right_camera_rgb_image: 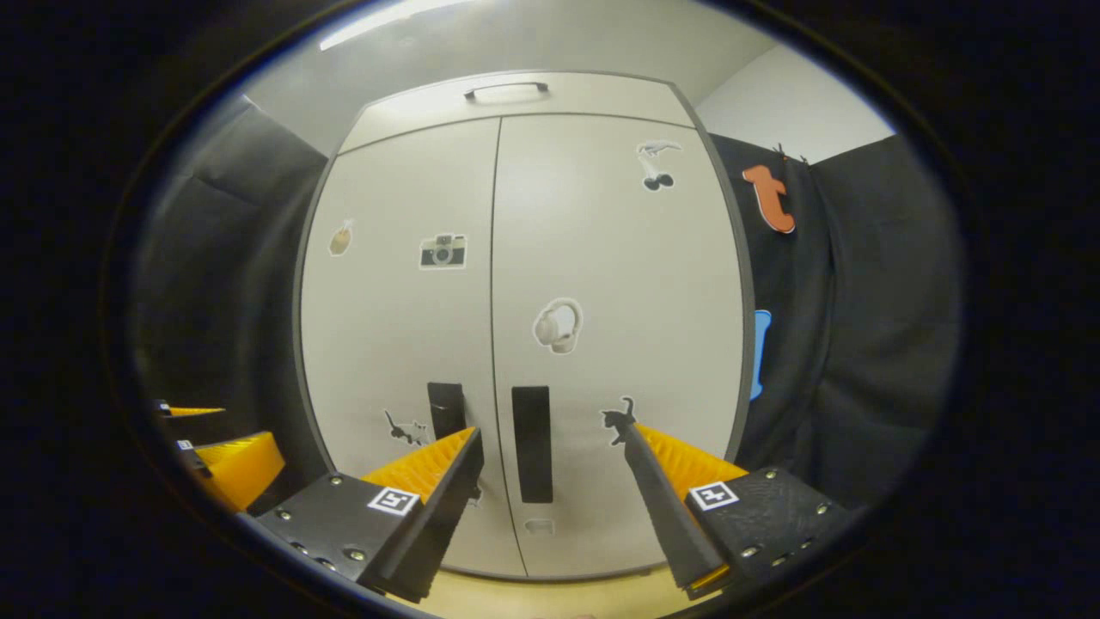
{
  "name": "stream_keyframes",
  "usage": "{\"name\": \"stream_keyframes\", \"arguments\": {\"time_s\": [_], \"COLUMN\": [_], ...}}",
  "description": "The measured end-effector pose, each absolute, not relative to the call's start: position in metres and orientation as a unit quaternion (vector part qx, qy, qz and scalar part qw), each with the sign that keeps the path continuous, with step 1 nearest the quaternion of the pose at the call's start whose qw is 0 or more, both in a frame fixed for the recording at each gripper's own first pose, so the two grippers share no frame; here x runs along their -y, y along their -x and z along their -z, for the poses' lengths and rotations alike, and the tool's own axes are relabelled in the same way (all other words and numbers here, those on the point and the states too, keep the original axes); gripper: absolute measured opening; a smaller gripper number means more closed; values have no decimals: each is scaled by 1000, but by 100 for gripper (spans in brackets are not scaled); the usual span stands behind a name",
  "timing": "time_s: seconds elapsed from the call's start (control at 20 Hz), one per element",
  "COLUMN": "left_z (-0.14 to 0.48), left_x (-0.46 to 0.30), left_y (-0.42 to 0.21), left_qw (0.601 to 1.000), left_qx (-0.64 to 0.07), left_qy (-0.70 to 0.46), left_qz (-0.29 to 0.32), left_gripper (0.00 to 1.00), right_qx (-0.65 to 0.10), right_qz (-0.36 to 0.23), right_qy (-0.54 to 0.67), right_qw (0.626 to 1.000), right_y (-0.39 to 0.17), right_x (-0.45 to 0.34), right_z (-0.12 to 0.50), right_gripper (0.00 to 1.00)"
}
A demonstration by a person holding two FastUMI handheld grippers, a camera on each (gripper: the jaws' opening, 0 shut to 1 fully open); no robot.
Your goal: Open the right door of the double-door shoe cabinet with the right hand, and open the left door with the left hand.
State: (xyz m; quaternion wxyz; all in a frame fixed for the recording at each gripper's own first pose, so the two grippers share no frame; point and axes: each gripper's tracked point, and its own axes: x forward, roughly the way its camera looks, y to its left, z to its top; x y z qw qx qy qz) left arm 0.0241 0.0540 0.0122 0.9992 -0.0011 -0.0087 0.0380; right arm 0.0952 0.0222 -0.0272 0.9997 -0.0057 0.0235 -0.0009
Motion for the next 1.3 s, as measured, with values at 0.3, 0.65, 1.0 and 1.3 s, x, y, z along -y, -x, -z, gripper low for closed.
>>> {"name": "stream_keyframes", "arguments": {"time_s": [0.3, 0.65, 1.0, 1.3], "left_z": [-10, -7, -4, 1], "left_x": [-74, -97, -111, -121], "left_y": [-27, -28, -26, -18], "left_qw": [998, 996, 994, 993], "left_qx": [4, -2, -7, -12], "left_qy": [1, 0, 5, 11], "left_qz": [-58, -89, -108, -120], "left_gripper": [93, 96, 96, 96], "right_qx": [-35, -57, -65, -65], "right_qz": [7, 3, 7, 16], "right_qy": [17, 23, 17, 25], "right_qw": [999, 998, 998, 997], "right_y": [-135, -165, -176, -177], "right_x": [-25, -32, -38, -37], "right_z": [41, 60, 71, 72], "right_gripper": [97, 80, 42, 28]}}
